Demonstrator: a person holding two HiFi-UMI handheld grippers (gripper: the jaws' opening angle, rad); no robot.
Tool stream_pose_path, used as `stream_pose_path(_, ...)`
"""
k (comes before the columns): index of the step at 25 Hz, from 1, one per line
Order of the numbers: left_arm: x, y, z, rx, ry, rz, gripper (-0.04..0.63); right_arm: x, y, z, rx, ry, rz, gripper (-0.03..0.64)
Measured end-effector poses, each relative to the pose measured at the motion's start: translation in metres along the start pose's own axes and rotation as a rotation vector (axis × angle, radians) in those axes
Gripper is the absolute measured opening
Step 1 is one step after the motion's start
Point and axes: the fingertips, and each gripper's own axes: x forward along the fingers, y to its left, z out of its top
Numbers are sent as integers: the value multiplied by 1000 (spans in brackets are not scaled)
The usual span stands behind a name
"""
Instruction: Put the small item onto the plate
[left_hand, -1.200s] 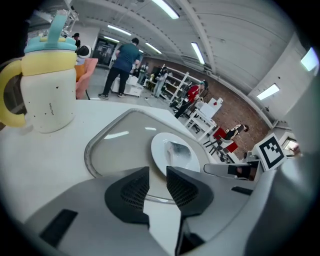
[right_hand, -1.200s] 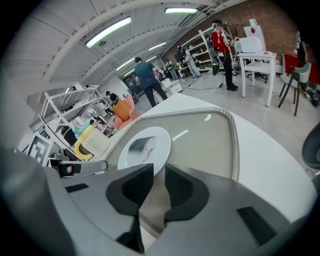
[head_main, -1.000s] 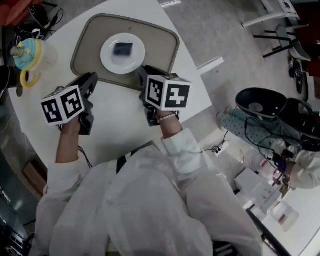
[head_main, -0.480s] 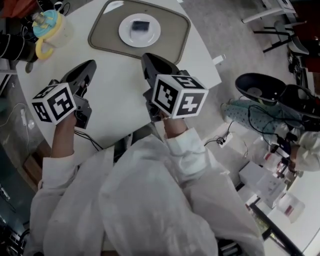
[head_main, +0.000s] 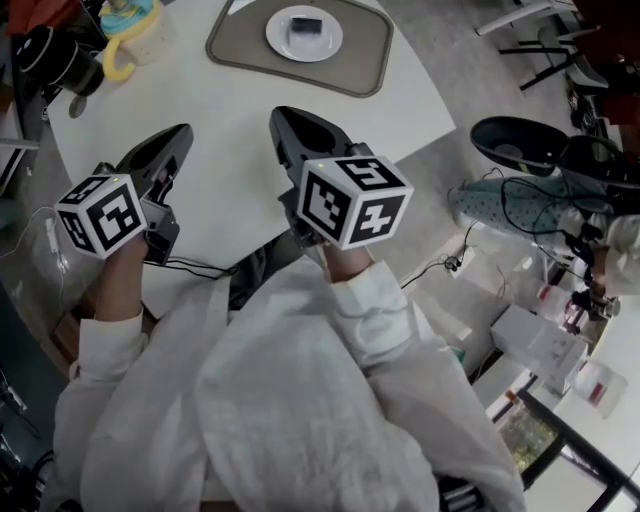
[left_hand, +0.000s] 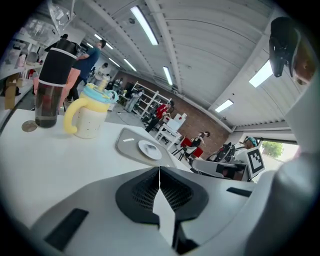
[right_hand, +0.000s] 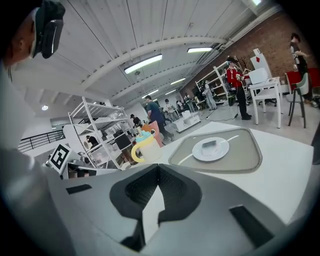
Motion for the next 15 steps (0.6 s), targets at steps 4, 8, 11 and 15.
stream_pose_path(4,-19,-3,-3,14,14,-33,13,-8,25,-6,-1,-26,-10,15)
stream_pose_path(8,-25,-12,-14,0,16,-72,13,-19,38,-16,-5,-34,-17,15)
stream_pose_path(11,-28,-23,-23,-4,6,-103,12,-29,47,-26,-33,-23,-17,15)
stream_pose_path(15,-38,-29,-38,-26,1,-129,13,-35,63,-41,-55,-4,1,15)
